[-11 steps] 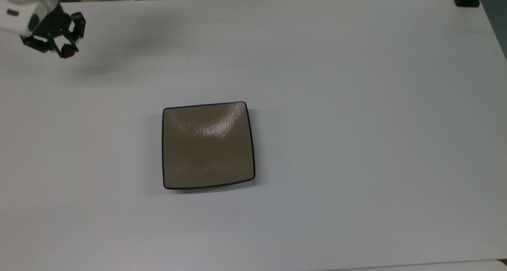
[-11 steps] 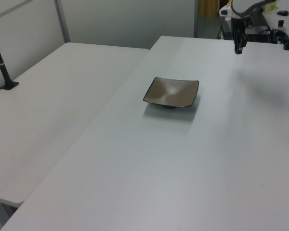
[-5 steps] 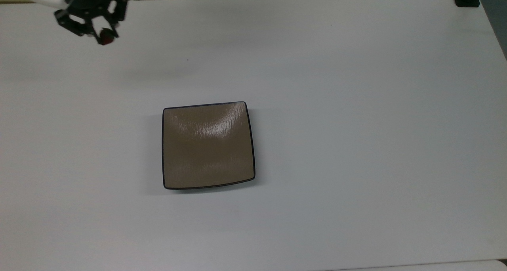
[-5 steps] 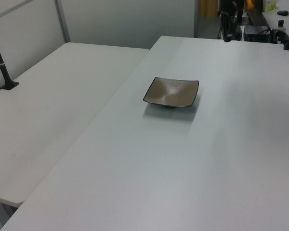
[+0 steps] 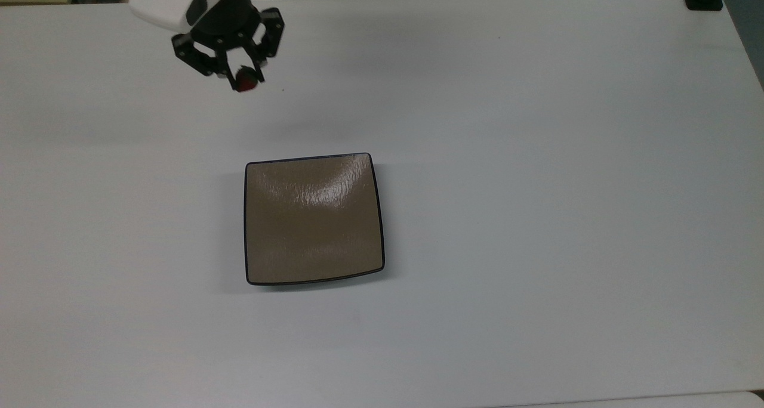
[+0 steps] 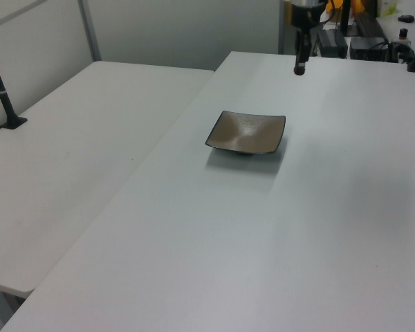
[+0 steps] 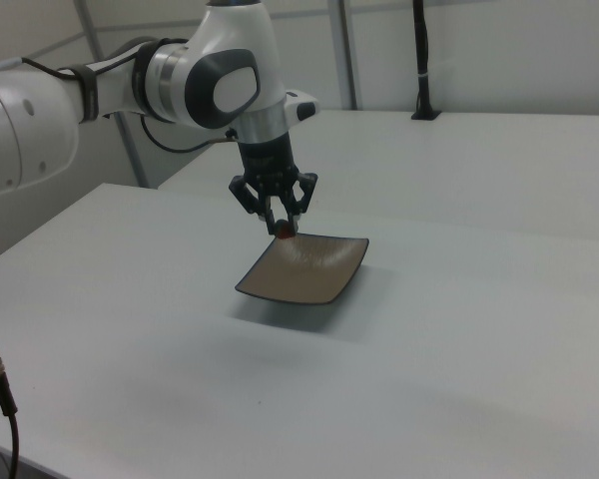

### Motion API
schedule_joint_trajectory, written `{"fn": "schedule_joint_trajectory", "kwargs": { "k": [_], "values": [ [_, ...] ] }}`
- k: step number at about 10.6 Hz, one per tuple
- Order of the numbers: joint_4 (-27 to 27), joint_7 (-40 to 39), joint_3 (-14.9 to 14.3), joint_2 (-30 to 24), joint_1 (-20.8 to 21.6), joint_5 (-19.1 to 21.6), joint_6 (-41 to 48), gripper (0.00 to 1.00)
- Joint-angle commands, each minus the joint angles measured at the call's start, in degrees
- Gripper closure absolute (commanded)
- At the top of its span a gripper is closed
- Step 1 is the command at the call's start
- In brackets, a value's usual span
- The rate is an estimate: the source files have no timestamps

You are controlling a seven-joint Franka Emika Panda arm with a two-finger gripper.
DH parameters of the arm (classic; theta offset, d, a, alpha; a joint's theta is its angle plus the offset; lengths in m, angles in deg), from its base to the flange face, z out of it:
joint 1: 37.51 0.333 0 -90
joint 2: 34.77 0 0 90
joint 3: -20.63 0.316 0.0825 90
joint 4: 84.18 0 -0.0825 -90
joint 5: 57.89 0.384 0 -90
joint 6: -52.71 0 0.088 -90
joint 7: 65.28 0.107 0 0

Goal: Strawberries on a ceramic plate
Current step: 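Lift the strawberry and carry it over the brown plate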

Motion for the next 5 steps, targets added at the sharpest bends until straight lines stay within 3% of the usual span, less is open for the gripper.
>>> {"fn": "schedule_joint_trajectory", "kwargs": {
  "k": [1,5],
  "values": [
    [0.60,6.75,0.31,3.91,2.07,1.23,-8.86,0.93],
    [-1.06,6.85,0.31,9.01,4.44,1.40,-19.70,0.93]
  ]
}}
